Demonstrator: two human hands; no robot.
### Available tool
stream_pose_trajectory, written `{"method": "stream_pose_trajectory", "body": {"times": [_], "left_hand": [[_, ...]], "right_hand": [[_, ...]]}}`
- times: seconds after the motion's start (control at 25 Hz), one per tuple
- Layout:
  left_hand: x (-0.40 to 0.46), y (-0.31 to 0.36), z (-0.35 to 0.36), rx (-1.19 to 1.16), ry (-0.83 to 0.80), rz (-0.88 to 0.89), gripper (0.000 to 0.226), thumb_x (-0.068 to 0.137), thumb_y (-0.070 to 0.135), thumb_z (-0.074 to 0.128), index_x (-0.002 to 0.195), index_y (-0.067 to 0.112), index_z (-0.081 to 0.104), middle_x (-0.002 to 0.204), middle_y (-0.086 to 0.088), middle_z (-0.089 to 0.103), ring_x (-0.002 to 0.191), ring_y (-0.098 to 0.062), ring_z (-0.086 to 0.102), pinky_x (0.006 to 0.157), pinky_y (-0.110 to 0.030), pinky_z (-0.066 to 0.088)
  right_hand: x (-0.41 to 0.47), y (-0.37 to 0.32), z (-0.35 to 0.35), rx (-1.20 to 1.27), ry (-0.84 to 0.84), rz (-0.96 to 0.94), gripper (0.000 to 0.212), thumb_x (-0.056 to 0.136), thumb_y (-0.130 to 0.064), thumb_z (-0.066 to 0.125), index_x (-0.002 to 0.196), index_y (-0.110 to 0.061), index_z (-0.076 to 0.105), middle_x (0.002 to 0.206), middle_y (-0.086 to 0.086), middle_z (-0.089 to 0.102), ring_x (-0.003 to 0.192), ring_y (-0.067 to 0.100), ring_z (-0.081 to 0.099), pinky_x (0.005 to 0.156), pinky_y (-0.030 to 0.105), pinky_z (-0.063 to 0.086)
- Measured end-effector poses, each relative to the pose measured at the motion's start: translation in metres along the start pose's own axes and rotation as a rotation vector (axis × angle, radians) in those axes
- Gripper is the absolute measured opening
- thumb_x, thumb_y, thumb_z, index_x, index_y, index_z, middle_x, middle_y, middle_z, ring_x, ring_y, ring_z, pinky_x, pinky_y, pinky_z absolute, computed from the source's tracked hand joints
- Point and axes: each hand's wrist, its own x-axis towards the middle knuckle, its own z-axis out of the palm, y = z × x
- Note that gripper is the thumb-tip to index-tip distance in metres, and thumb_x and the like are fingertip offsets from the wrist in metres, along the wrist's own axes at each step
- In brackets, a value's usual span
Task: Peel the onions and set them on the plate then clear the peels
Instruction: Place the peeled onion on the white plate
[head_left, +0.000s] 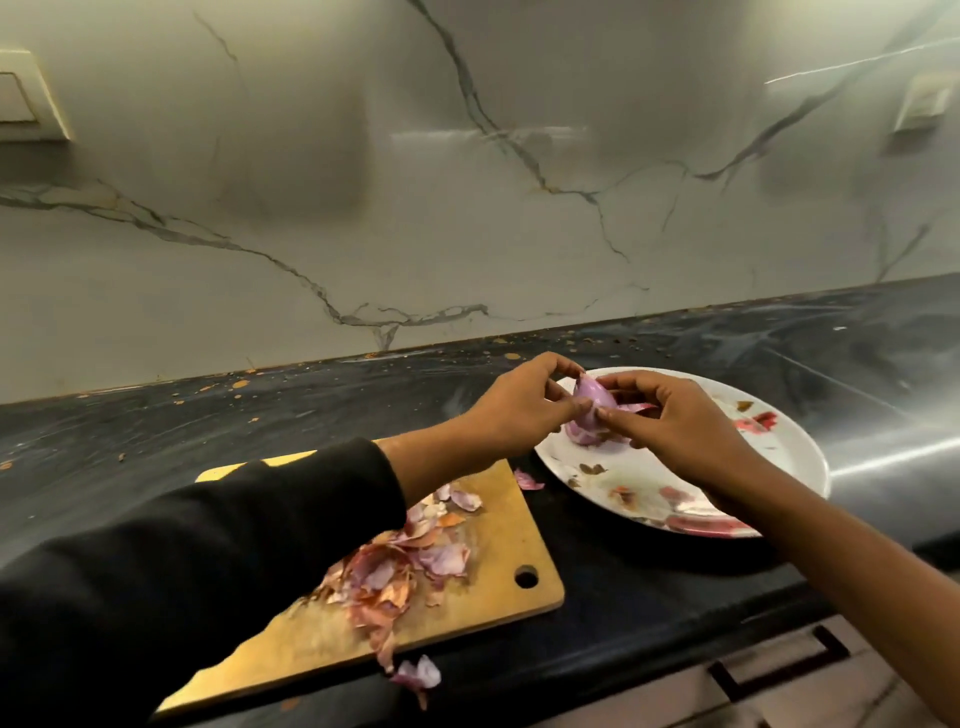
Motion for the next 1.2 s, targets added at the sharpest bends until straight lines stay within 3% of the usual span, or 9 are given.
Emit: {"method": "stream_pose_trajectory", "body": {"times": [0.24,0.48,0.6,0.84,1.04,1.2], "left_hand": [[0.026,0.008,0.025,0.113,-0.018,0.015,0.033,0.093,0.022,0.068,0.125,0.014,0.061,0.109,-0.005,0.068,0.099,-0.018,0.063,0.086,-0.029,0.052],[0.041,0.005,0.042,0.282,-0.046,0.041,0.034,0.092,0.019,0.068,0.125,0.010,0.065,0.113,-0.008,0.070,0.103,-0.021,0.065,0.095,-0.038,0.053],[0.043,-0.001,0.047,0.300,-0.042,0.045,0.037,0.091,0.017,0.070,0.127,0.010,0.065,0.112,-0.007,0.071,0.101,-0.019,0.066,0.095,-0.039,0.054],[0.037,-0.004,0.050,0.377,0.009,0.129,0.040,0.090,0.016,0.071,0.128,0.009,0.064,0.123,-0.008,0.068,0.108,-0.019,0.063,0.096,-0.033,0.052],[0.028,-0.002,0.043,0.471,-0.024,0.171,0.043,0.094,0.021,0.066,0.135,0.011,0.059,0.129,-0.009,0.059,0.109,-0.019,0.053,0.090,-0.027,0.042],[0.022,-0.001,0.032,0.447,-0.070,0.167,0.041,0.095,0.019,0.064,0.135,0.009,0.059,0.130,-0.010,0.060,0.098,-0.011,0.048,0.083,-0.023,0.039]], "right_hand": [[-0.002,0.027,-0.015,-0.096,0.019,0.029,0.036,0.090,-0.028,0.073,0.124,-0.029,0.065,0.111,-0.010,0.069,0.099,0.009,0.067,0.086,0.035,0.057],[-0.001,0.038,-0.013,-0.199,0.050,0.073,0.024,0.092,-0.033,0.070,0.115,-0.030,0.068,0.100,-0.009,0.073,0.084,0.006,0.070,0.075,0.024,0.052],[0.001,0.044,-0.010,-0.265,0.054,0.119,0.030,0.091,-0.039,0.070,0.118,-0.029,0.066,0.100,-0.010,0.070,0.088,0.002,0.064,0.072,0.020,0.048],[0.004,0.047,-0.006,-0.248,0.121,0.195,0.030,0.088,-0.035,0.073,0.114,-0.024,0.064,0.102,-0.003,0.071,0.083,0.008,0.066,0.062,0.020,0.044],[0.002,0.042,-0.002,-0.329,0.111,0.156,0.028,0.090,-0.034,0.071,0.114,-0.022,0.065,0.102,-0.005,0.067,0.090,0.010,0.061,0.065,0.015,0.039],[0.002,0.034,0.001,-0.369,0.082,0.119,0.026,0.089,-0.035,0.072,0.111,-0.023,0.064,0.101,-0.006,0.067,0.091,0.011,0.060,0.065,0.015,0.039]]}}
